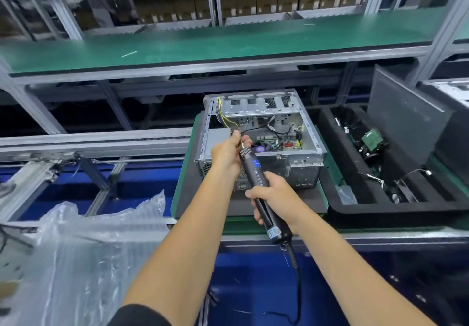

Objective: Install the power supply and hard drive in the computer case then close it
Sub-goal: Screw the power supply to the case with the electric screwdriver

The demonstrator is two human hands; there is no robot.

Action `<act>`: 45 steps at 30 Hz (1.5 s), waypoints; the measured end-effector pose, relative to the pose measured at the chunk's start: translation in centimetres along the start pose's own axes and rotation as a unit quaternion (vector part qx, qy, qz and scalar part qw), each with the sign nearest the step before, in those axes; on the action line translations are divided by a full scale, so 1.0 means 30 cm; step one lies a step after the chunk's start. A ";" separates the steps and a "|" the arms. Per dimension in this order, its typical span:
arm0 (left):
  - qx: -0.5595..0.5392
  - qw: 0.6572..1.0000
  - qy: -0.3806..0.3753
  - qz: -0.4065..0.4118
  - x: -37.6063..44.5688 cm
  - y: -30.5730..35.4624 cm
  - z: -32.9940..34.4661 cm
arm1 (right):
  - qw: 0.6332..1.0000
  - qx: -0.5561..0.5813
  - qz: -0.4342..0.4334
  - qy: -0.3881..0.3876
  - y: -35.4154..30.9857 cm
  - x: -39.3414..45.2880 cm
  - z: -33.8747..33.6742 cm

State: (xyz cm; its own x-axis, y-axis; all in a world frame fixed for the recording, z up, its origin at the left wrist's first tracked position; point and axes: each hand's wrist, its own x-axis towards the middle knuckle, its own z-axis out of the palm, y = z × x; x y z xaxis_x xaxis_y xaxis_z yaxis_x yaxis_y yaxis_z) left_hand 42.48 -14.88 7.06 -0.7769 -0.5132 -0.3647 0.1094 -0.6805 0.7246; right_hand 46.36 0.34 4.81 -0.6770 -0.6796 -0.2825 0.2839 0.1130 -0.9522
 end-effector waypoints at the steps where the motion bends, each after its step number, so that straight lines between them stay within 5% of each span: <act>1: -0.011 1.000 0.007 0.000 -0.006 -0.004 -0.011 | 1.000 -0.001 0.007 -0.007 0.005 -0.005 0.005; 27: 0.024 0.989 0.143 0.021 -0.049 -0.181 -0.175 | 0.994 -0.079 0.079 0.022 0.180 -0.034 0.061; 32: 0.057 0.981 0.182 -0.024 -0.021 -0.227 -0.278 | 0.981 -0.169 0.091 0.036 0.263 -0.010 0.098; 41: 0.055 0.979 0.182 -0.076 0.027 -0.280 -0.416 | 0.983 -0.127 0.132 0.023 0.387 0.048 0.137; 45: 0.170 0.964 0.192 -0.066 0.068 -0.295 -0.446 | 0.984 -0.107 0.138 0.029 0.419 0.073 0.141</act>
State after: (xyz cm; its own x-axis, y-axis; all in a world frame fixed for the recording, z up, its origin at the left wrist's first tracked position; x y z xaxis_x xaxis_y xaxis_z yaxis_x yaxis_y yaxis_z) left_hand 48.23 -16.91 -7.91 -0.4769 -0.6333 -0.6095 -0.2360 -0.5757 0.7829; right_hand 51.31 -2.80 -7.29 -0.6341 -0.5592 -0.5340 0.3174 0.4415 -0.8392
